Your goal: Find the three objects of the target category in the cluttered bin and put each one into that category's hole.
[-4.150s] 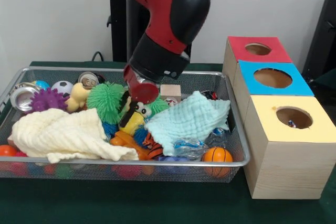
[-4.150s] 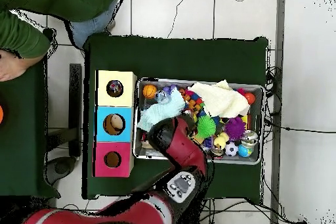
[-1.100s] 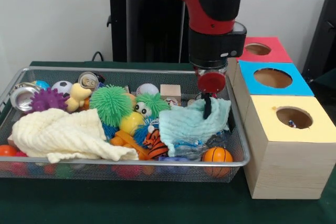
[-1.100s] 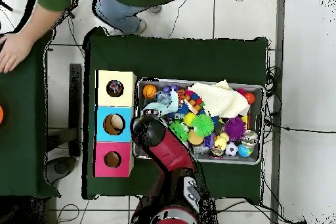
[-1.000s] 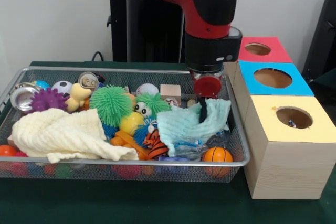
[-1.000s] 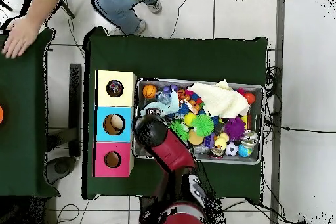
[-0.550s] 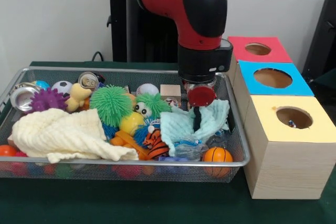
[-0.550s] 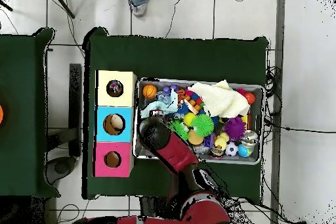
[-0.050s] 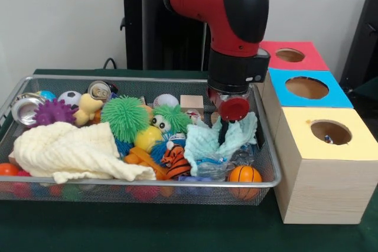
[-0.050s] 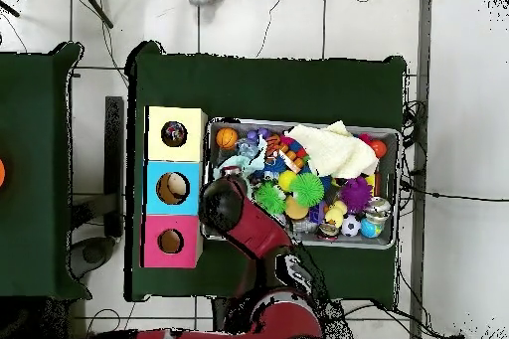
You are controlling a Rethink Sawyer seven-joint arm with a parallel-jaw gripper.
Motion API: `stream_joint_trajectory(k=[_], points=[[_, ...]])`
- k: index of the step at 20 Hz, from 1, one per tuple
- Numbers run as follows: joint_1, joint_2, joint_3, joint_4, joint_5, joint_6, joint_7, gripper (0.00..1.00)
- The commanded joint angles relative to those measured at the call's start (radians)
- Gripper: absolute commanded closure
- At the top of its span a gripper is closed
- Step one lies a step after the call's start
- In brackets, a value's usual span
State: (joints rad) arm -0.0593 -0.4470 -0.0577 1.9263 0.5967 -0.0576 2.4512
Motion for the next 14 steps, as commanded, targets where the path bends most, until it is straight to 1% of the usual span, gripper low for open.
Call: stream_joint_trajectory(k=[1, 2, 3, 5, 6, 7, 8, 9, 10, 11, 12, 13, 14], points=[[-0.003, 0.101, -0.073, -0.094, -0.071, 0.066, -0.018, 1.00], [-0.015, 0.096, -0.075, -0.098, -0.093, 0.073, -0.033, 1.00], [-0.035, 0.082, -0.097, -0.113, -0.133, 0.109, -0.075, 1.00], [-0.061, 0.052, -0.144, -0.152, -0.231, 0.177, -0.185, 1.00], [-0.066, 0.044, -0.163, -0.171, -0.270, 0.203, -0.212, 1.00], [-0.082, 0.027, -0.190, -0.212, -0.343, 0.230, -0.279, 1.00], [-0.113, 0.005, -0.171, -0.225, -0.401, 0.253, -0.310, 1.00], [-0.195, -0.043, -0.095, -0.241, -0.488, 0.315, -0.390, 1.00], [-0.229, -0.063, -0.063, -0.255, -0.533, 0.360, -0.416, 1.00], [-0.289, -0.091, -0.001, -0.275, -0.591, 0.423, -0.476, 1.00], [-0.316, -0.104, 0.030, -0.290, -0.629, 0.463, -0.495, 1.00], [-0.361, -0.123, 0.082, -0.308, -0.675, 0.524, -0.551, 1.00], [-0.388, -0.135, 0.115, -0.316, -0.708, 0.562, -0.574, 1.00]])
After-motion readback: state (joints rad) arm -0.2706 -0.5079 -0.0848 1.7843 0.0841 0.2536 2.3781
